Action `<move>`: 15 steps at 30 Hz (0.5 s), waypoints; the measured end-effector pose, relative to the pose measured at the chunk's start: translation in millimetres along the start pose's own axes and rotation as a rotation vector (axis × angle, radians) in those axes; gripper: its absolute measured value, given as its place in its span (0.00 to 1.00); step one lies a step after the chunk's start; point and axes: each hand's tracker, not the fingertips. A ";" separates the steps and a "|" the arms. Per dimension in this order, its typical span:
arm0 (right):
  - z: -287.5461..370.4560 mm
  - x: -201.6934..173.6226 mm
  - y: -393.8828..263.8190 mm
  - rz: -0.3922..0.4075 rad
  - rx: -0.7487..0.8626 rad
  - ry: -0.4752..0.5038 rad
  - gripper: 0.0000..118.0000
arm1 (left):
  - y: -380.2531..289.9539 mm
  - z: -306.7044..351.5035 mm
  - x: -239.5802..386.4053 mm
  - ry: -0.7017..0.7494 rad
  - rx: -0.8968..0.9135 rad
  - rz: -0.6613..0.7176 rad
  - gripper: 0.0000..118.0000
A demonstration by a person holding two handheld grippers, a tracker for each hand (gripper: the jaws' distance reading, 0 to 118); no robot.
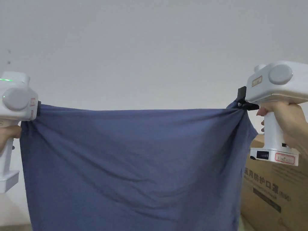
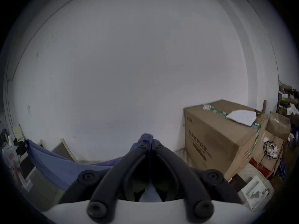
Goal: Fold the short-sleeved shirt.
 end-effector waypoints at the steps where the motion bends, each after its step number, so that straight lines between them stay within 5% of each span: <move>1: -11.3 2.8 -17.8 -0.001 -0.047 -0.005 0.00 | -20.1 -9.9 4.2 -0.008 -0.045 0.000 0.01; 15: -149.6 59.9 -374.8 -0.066 -0.685 -0.138 0.00 | -414.1 -85.8 82.1 -0.103 -0.791 -0.058 0.01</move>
